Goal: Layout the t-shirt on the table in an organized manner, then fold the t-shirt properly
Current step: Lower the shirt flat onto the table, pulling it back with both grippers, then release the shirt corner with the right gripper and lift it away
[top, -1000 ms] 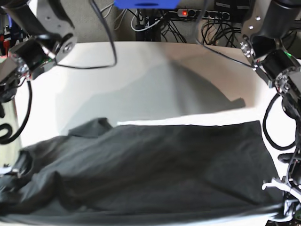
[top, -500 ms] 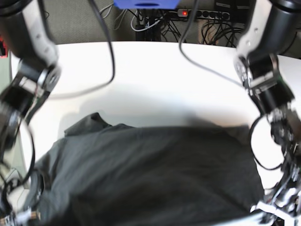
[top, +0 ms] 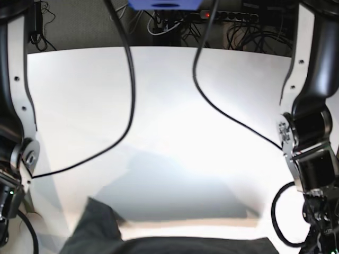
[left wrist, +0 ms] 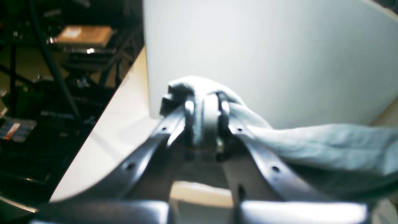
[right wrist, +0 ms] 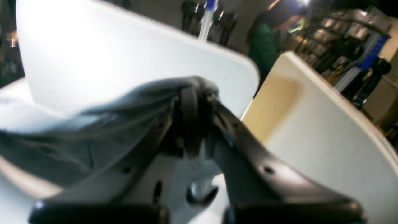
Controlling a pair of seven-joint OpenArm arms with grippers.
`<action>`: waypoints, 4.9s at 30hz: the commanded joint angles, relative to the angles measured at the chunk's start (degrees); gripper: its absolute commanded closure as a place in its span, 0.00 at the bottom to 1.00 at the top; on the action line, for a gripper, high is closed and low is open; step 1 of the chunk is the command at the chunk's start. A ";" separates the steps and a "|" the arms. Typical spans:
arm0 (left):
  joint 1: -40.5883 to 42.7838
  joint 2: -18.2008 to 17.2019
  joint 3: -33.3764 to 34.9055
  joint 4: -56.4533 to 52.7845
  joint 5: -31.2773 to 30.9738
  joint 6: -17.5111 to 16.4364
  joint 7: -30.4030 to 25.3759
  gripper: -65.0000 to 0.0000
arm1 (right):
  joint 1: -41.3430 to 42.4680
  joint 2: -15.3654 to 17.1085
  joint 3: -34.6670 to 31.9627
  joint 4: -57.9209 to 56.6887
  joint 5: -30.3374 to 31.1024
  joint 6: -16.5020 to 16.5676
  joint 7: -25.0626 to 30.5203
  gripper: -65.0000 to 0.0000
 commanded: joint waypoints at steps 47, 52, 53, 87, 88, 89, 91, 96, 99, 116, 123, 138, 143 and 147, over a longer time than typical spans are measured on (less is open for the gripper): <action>50.78 -4.01 -0.22 15.95 0.09 -0.06 0.31 0.99 | -92.03 -10.89 12.64 58.48 9.36 -0.62 -0.58 1.00; 53.15 -4.01 -0.22 15.86 0.09 0.03 1.72 0.99 | -91.94 -10.71 12.72 58.40 9.36 -0.62 -2.87 0.97; 53.33 -4.01 -0.22 15.86 0.09 0.03 3.03 0.98 | -91.76 -10.62 12.72 58.40 9.36 -0.62 -3.83 0.94; 55.79 -10.69 -8.39 38.37 0.00 -7.45 16.84 0.30 | -83.50 -8.51 19.76 57.69 9.19 -0.62 -7.17 0.55; 54.74 -10.25 -8.39 38.19 0.00 -7.45 16.84 0.30 | -81.30 -8.51 18.88 56.46 9.19 -0.62 -7.17 0.59; 54.03 -9.28 -8.30 37.66 0.00 -7.27 16.84 0.30 | -79.37 -8.51 18.00 54.97 9.19 -0.62 -7.17 0.65; 51.92 -7.26 -8.30 35.73 0.09 -7.18 16.84 0.30 | -74.80 -8.16 16.06 50.66 7.78 -0.62 -7.35 0.81; 46.30 -4.80 -6.55 27.38 0.09 -7.18 15.61 0.30 | -62.40 -8.07 10.70 36.51 -3.29 -0.62 -11.39 1.00; 43.83 -4.62 -1.62 21.66 0.09 -7.18 13.06 0.30 | -55.90 -8.07 8.15 26.92 -6.81 -0.62 -11.48 1.00; 36.80 -4.71 6.99 5.14 0.09 -7.18 4.79 0.30 | -33.92 -3.59 5.95 -20.64 -6.99 -2.42 2.50 1.00; 38.21 -4.89 6.82 5.05 0.09 -7.18 4.79 0.30 | -28.64 -2.80 -9.61 -31.98 -6.99 -18.07 18.06 1.00; 39.44 -4.45 6.73 6.89 0.00 -7.18 4.88 0.30 | -39.54 -0.86 -5.56 -2.26 -6.64 -25.72 11.37 1.00; 38.03 -4.27 6.90 5.49 0.09 -7.18 4.18 0.30 | -52.20 -3.59 4.46 24.64 -6.64 -15.43 -4.36 1.00; 37.59 -4.27 6.99 2.85 0.09 -7.18 4.09 0.30 | -60.20 -7.11 12.37 41.34 -6.72 -5.41 -14.47 1.00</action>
